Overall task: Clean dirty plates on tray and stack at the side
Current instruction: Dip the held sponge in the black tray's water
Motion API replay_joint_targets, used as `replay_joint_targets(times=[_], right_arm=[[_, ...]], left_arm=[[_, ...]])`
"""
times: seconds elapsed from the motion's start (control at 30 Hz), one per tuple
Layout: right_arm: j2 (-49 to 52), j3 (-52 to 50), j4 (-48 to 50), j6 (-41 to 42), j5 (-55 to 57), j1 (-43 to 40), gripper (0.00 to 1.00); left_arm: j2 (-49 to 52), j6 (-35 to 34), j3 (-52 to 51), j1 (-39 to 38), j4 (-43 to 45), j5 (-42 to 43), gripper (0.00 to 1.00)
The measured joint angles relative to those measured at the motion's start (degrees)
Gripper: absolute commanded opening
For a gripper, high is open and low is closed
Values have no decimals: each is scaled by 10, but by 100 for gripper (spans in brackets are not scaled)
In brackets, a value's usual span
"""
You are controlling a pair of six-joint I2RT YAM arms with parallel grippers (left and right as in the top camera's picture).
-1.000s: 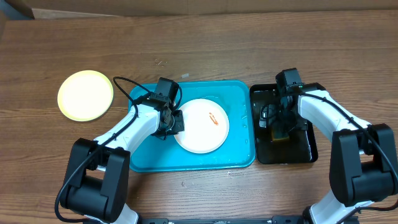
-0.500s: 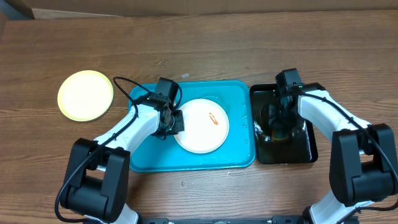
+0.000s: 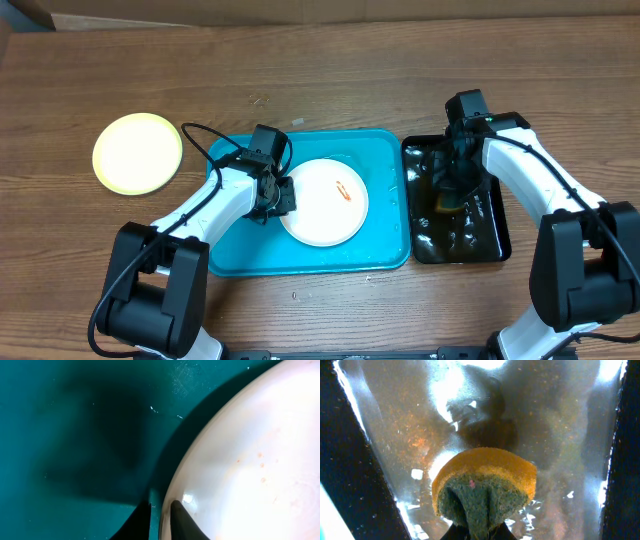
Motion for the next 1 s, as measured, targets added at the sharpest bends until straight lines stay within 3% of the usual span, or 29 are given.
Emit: replay_joint_targets(times=[0.03,0.3,0.67,0.83,1.0], right_arm=[[0,0,-6,2,1,0,4],[0,2,-38,33,50,6,4],[0,25,-53,36,129,35,4],[0,25,-54,31,133,35,4],[0,25,-54,30,135,35,4]], left_arm=[[0,-2,0,0,0,0,5],[0,-7,0,0,-1,3,4],[0,-44,1,0,-8,5,11],[0,-50,1,0,-9,5,4],[0,-50,1,0,-9,9,4]])
